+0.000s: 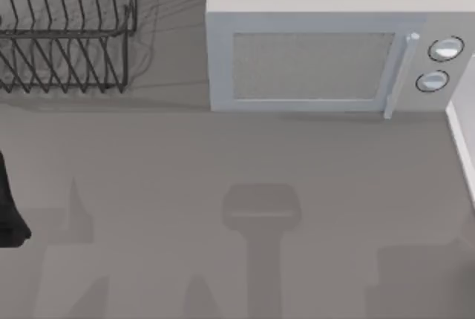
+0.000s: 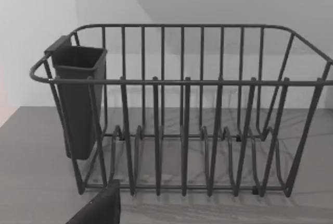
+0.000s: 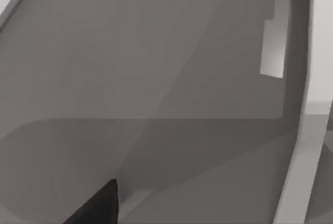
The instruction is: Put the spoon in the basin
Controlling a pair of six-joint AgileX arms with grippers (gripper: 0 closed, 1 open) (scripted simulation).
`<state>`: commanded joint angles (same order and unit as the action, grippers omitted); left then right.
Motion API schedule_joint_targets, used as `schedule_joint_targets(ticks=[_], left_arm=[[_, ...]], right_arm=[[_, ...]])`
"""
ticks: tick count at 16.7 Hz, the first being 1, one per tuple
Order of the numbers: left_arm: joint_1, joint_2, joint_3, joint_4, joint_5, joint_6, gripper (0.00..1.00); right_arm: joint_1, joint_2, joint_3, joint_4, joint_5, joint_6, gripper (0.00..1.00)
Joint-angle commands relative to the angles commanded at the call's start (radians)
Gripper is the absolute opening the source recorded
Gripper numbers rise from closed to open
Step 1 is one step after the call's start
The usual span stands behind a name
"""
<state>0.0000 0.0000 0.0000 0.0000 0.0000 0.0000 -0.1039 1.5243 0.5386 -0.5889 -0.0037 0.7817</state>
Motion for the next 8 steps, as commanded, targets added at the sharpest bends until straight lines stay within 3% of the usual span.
schedule_joint_targets(ticks=[8], left_arm=[[0.0,0.0,0.0,0.0,0.0,0.0,1.0]], right_arm=[[0.005,-0.108,0.138,-0.219,0.019,-0.006,0.0]])
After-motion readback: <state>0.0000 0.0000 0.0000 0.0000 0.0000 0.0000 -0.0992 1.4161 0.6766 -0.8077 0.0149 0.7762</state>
